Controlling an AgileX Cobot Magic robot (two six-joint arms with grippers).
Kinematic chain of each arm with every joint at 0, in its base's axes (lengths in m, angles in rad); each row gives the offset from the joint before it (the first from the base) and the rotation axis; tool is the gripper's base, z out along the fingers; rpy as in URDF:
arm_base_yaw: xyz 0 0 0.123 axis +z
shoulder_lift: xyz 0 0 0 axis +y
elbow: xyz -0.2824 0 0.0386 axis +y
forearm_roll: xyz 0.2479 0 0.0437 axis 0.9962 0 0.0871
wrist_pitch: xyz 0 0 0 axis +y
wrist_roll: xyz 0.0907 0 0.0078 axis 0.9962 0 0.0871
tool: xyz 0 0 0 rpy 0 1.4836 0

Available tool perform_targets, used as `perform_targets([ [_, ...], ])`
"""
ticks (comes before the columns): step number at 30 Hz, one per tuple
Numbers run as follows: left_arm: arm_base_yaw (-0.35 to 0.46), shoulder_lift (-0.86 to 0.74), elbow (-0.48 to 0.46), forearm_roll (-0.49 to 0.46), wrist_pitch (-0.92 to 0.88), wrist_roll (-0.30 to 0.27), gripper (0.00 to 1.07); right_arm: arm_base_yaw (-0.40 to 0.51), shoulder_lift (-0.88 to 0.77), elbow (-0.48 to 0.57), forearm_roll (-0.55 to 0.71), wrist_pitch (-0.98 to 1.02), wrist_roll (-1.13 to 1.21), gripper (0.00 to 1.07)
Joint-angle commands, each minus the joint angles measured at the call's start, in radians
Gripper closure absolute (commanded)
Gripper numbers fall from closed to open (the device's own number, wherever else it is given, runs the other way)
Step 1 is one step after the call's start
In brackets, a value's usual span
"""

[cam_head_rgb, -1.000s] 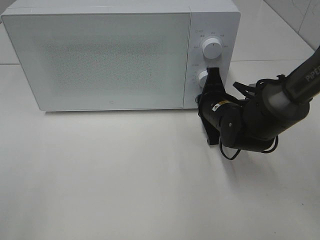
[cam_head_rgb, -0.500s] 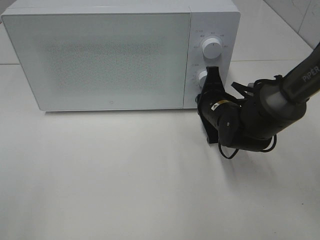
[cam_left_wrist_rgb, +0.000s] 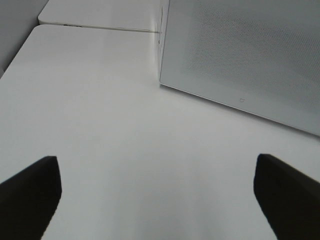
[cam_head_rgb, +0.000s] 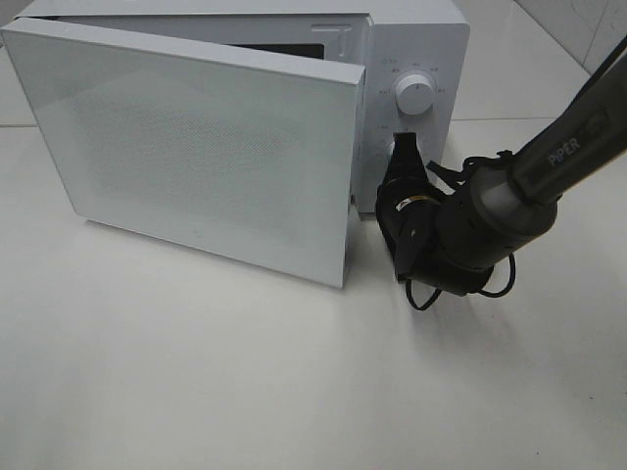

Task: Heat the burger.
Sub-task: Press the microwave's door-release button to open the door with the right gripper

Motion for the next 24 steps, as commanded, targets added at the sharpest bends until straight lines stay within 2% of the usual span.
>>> perform_targets([
  [1,0.002,-0.022,0.004,-0.002,-0.008,0.0,0.07,-0.056,-0.001,-0.133,-0.166,-0.302,-0.017,1.07],
  [15,0.002,-0.022,0.004,-0.002,-0.008,0.0,0.07,-0.056,-0.029,-0.121,-0.154,-0.269,-0.017,1.07],
  [24,0.002,-0.022,0.004,-0.002,-0.008,0.0,0.07,-0.053,-0.096,-0.006,-0.142,-0.152,0.033,1.07],
])
